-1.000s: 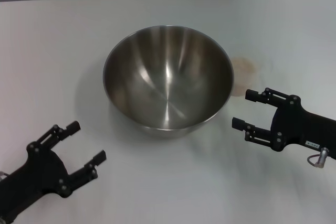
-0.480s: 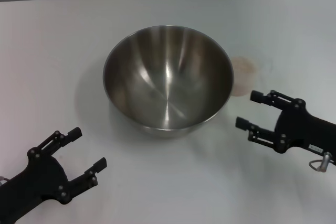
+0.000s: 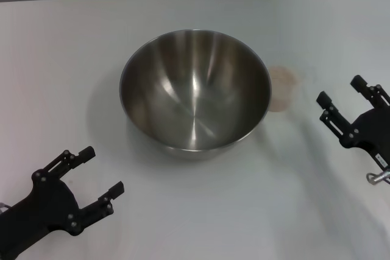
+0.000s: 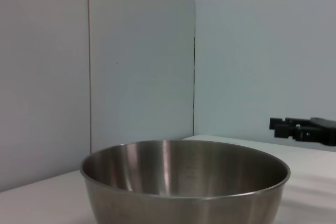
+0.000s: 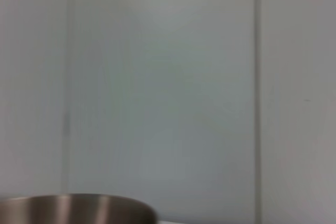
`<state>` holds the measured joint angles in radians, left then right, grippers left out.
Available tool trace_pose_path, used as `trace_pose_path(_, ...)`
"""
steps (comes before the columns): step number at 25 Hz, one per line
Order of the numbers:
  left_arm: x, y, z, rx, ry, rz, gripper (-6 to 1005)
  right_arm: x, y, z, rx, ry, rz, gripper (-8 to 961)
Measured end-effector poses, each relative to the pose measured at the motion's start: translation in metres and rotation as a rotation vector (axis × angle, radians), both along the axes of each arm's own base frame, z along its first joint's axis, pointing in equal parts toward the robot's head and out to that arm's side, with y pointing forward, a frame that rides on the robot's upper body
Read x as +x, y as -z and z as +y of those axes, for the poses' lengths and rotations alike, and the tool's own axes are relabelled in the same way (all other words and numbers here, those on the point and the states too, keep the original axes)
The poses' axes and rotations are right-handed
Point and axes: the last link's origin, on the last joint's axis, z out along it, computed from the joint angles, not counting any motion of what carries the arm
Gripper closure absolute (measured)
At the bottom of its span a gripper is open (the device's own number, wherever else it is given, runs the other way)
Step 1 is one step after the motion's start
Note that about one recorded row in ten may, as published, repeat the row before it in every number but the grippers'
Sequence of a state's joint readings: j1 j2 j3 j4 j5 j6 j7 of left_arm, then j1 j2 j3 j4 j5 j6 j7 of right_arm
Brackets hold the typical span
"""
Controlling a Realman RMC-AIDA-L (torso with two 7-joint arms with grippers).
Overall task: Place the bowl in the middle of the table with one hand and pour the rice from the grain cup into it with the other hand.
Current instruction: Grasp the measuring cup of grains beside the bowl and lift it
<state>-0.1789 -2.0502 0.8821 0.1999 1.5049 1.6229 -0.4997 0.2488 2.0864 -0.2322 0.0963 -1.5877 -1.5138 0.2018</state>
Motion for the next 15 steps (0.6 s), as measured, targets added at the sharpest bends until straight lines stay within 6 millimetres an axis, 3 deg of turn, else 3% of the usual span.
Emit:
trace_pose_path(4, 0.000, -0.001, 0.001, 0.002, 0.005, 0.002, 180, 0.004, 0.010, 0.009, 0.008, 0.098, -0.008, 234)
trace_pose_path(15, 0.000, -0.002, 0.003, 0.004, 0.010, 0.006, 180, 0.007, 0.017, 0.021, -0.023, 0.156, -0.021, 234)
